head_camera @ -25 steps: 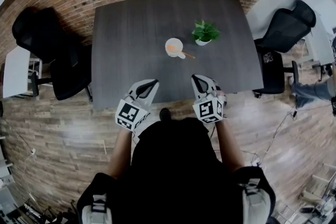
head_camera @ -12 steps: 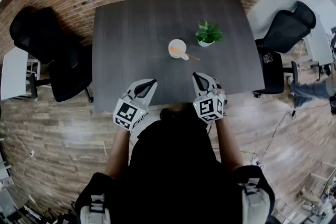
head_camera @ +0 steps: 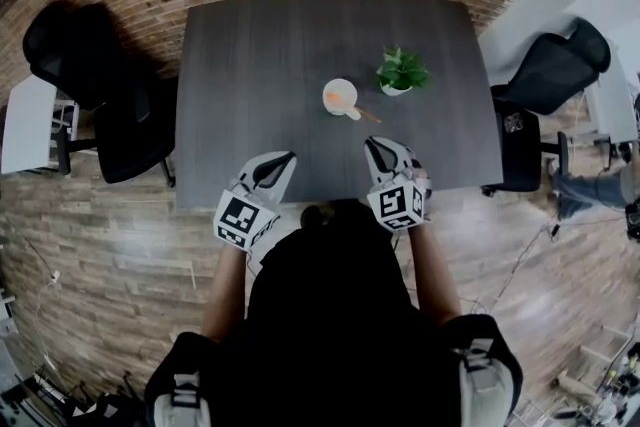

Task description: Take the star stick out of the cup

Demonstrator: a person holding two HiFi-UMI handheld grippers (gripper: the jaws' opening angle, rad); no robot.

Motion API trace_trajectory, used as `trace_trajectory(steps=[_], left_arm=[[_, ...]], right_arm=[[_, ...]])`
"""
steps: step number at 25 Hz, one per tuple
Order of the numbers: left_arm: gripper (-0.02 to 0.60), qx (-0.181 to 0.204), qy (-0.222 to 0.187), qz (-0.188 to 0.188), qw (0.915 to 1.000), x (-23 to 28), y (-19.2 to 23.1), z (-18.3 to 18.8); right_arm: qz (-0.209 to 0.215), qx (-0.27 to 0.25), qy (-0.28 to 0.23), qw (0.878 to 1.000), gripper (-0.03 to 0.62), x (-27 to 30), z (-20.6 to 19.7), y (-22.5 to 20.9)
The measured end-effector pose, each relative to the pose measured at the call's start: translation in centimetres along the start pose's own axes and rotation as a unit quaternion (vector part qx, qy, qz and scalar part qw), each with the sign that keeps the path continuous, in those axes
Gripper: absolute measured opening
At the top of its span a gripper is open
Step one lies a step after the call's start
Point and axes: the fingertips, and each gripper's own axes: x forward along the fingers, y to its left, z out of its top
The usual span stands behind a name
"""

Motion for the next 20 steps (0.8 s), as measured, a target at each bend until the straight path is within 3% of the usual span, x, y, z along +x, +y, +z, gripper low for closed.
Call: trace_trajectory(steps=[6,16,20], left_arm=[[0.002,-0.005,-0.001,0.025,0.9997,1.3,0.1,0.8],[0.002,-0.015,0.016,0.064,0.9977,3.1,0.7,1.6],[0.002,0.004,0.015,0.073,0.9972,4.1,0.7,2.0]], right_arm=[[0.002,-0.018,0.022,1.000,0.038,1.6,-2.1,-2.5],[0.056,-0.013,0.041,0.998,0.048,4.7,-5.3,-2.9],[0.068,0.008,0.042,0.997,0.048,5.8,-6.6,-3.4]])
